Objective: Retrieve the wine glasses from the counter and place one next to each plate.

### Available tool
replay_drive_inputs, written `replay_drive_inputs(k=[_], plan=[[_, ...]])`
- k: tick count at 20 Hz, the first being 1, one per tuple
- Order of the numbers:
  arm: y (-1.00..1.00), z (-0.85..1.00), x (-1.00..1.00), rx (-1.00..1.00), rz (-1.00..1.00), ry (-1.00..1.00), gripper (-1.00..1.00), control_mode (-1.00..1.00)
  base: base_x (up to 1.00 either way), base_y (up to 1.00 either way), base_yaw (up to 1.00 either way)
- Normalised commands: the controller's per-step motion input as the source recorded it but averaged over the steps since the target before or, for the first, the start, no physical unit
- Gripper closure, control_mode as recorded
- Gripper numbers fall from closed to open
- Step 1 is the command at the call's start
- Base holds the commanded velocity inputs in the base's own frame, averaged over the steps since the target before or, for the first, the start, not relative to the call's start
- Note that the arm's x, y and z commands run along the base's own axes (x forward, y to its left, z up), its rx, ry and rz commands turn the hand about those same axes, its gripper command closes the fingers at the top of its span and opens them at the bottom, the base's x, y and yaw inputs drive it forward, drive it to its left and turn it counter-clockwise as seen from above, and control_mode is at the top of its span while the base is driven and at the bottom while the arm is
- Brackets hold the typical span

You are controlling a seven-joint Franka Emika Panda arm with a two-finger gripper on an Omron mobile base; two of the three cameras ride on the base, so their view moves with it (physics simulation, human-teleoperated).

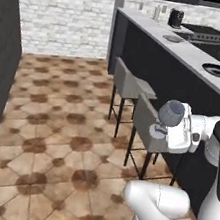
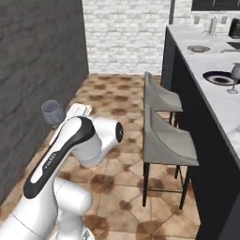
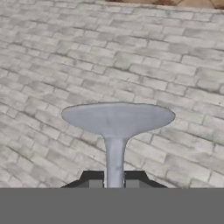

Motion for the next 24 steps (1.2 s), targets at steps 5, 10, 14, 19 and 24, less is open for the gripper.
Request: replay_drive_inputs(k=[5, 10, 14, 19, 24], plan=[[0.0, 0.0, 0.0, 0.0, 0.0, 0.0, 1.0, 1.0, 0.98, 1.0, -0.4], [0.0, 0.0, 0.0, 0.0, 0.0, 0.0, 1.0, 1.0, 1.0, 1.0, -0.5], [0.0, 0.0, 0.0, 0.0, 0.0, 0.0, 1.0, 1.0, 0.75, 1.0, -0.49], [0.0, 0.0, 0.0, 0.0, 0.0, 0.0, 1.0, 1.0, 0.55, 1.0, -0.46], [0.0, 0.0, 0.0, 0.0, 0.0, 0.0, 1.0, 1.0, 0.73, 1.0, -0.5]])
